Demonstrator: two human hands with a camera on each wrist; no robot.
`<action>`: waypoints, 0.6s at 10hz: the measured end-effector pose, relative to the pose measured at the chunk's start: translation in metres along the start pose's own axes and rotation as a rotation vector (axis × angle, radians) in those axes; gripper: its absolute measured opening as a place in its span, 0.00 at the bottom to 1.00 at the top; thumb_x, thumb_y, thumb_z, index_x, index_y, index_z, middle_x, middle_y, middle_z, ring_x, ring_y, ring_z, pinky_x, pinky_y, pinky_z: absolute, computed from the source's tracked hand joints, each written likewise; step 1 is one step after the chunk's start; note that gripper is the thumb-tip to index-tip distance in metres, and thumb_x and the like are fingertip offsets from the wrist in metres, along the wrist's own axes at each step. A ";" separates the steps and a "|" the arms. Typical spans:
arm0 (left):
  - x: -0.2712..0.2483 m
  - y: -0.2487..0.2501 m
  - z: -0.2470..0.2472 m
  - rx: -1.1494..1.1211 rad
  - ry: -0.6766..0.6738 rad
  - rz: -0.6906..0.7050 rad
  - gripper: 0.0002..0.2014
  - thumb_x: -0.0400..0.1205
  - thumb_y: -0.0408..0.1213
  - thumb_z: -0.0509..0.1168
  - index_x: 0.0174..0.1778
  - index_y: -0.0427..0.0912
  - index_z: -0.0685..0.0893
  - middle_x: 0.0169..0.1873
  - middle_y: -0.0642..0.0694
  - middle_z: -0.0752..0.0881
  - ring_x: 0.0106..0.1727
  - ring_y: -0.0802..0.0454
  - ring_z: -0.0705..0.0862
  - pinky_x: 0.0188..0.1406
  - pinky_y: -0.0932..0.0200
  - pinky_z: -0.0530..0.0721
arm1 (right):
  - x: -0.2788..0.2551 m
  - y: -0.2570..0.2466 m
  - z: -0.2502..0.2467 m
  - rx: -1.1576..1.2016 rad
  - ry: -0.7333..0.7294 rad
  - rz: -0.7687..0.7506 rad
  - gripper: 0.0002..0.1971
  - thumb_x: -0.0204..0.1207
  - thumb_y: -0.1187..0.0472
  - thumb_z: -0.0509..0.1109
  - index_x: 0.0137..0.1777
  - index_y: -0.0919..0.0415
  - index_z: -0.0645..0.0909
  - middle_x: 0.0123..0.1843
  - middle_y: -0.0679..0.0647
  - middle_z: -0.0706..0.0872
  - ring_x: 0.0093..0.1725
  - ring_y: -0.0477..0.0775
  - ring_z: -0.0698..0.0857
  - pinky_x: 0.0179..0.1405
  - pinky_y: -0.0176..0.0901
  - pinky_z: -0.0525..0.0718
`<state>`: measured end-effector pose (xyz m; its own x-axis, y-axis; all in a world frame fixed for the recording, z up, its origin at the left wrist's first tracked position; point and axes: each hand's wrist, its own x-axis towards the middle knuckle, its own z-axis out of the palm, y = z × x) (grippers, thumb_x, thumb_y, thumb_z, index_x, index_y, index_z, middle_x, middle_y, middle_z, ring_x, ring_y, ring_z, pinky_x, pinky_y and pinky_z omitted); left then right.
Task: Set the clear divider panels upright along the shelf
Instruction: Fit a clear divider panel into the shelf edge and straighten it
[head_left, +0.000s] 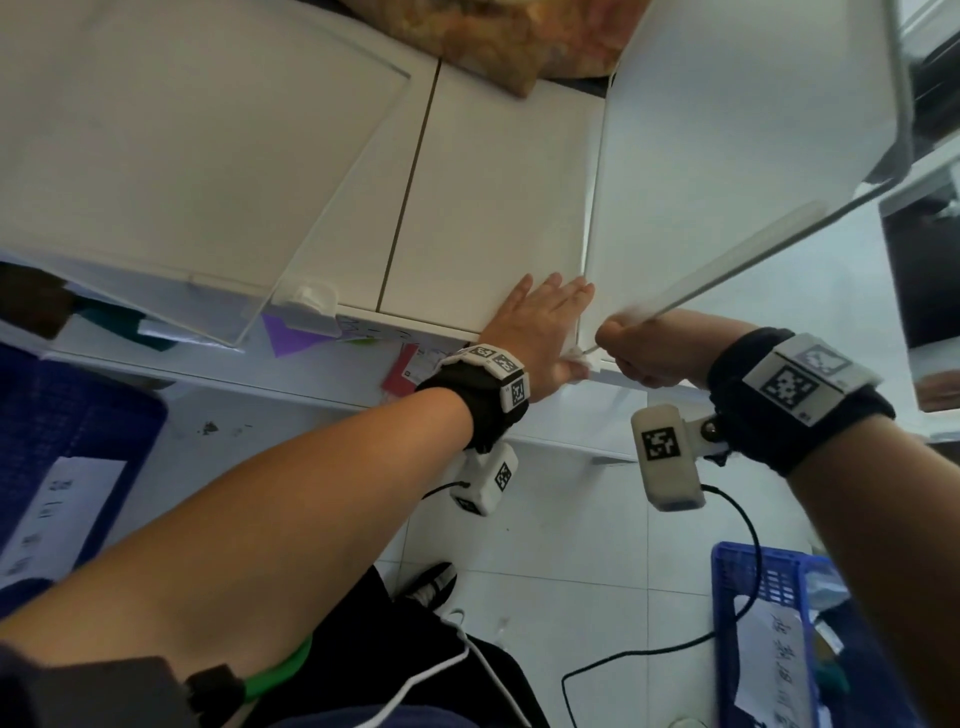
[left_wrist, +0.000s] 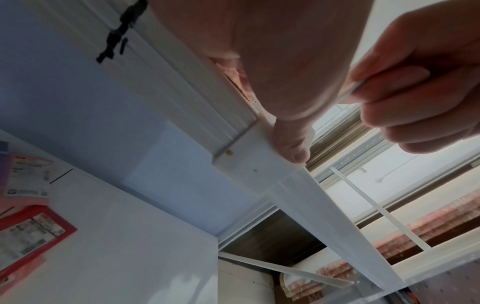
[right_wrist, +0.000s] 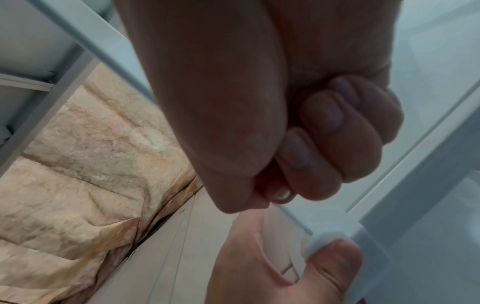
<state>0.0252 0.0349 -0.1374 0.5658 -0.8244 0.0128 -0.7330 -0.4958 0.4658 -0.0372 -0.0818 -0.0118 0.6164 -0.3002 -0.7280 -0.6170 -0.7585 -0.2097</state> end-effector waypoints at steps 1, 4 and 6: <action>0.000 0.000 0.001 0.003 -0.004 0.001 0.46 0.77 0.58 0.67 0.84 0.43 0.52 0.84 0.48 0.56 0.85 0.48 0.50 0.82 0.48 0.41 | -0.001 -0.010 -0.001 0.079 0.007 0.041 0.18 0.85 0.59 0.55 0.32 0.58 0.70 0.27 0.53 0.72 0.22 0.49 0.69 0.21 0.38 0.69; -0.004 -0.003 -0.001 -0.125 0.084 0.013 0.31 0.74 0.54 0.73 0.69 0.47 0.71 0.77 0.49 0.69 0.81 0.47 0.61 0.83 0.47 0.50 | -0.014 -0.015 0.005 0.151 0.110 0.002 0.18 0.87 0.56 0.56 0.32 0.52 0.71 0.29 0.51 0.73 0.24 0.47 0.71 0.24 0.37 0.71; -0.007 -0.007 0.002 -0.144 0.135 0.069 0.15 0.74 0.53 0.72 0.52 0.53 0.79 0.69 0.47 0.76 0.71 0.45 0.73 0.76 0.42 0.65 | -0.021 -0.018 0.012 0.333 0.461 -0.158 0.16 0.83 0.49 0.62 0.61 0.60 0.79 0.48 0.51 0.84 0.50 0.54 0.84 0.52 0.46 0.83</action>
<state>0.0255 0.0434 -0.1421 0.5688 -0.8061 0.1631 -0.7155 -0.3872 0.5815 -0.0445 -0.0551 -0.0002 0.8161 -0.4756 -0.3283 -0.5752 -0.6139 -0.5406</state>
